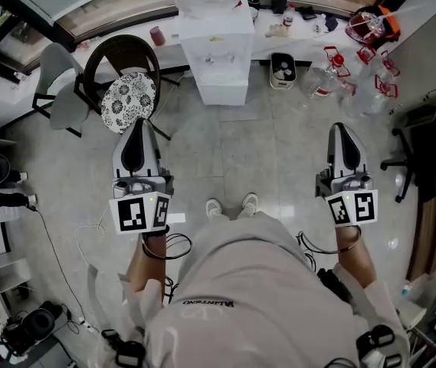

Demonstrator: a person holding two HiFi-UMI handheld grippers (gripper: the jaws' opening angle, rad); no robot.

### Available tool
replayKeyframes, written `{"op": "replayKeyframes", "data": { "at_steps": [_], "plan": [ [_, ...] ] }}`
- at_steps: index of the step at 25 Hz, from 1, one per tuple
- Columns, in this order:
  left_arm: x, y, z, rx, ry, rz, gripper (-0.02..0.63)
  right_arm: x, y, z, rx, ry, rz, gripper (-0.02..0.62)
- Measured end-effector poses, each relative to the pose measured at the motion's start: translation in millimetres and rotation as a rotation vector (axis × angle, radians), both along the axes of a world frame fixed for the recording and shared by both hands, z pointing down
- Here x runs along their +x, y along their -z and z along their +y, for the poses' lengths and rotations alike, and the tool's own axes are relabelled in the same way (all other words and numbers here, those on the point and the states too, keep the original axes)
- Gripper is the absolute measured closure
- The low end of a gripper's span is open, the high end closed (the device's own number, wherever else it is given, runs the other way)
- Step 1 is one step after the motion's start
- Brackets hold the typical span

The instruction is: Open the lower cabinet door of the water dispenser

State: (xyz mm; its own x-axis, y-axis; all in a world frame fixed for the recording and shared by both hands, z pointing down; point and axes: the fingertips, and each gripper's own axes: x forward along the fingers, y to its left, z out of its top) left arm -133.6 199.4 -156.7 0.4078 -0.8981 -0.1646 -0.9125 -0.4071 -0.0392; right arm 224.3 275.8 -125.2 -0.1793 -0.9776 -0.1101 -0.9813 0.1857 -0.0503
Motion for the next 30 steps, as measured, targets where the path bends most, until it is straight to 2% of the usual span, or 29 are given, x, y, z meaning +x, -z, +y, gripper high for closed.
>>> {"op": "replayKeyframes", "data": {
  "at_steps": [10, 16, 23, 30],
  "plan": [
    [37.2, -10.4, 7.2, -0.02, 0.039, -0.022, 0.603, 24.3, -20.4, 0.0, -0.034, 0.081, 0.018, 0.581],
    [50.6, -26.2, 7.5, -0.056, 0.048, -0.026, 0.603, 26.0, -32.7, -9.9, -0.055, 0.135, 0.001, 0.581],
    [55.1, -27.9, -21.7, -0.058, 0.043, -0.021, 0.603, 23.0, -36.7, -37.8, -0.067, 0.144, -0.006, 0.581],
    [45.9, -33.9, -73.1, -0.062, 0.025, -0.015, 0.603, 8.5, -46.0, -82.1, -0.08, 0.144, -0.022, 0.581]
  ]
}}
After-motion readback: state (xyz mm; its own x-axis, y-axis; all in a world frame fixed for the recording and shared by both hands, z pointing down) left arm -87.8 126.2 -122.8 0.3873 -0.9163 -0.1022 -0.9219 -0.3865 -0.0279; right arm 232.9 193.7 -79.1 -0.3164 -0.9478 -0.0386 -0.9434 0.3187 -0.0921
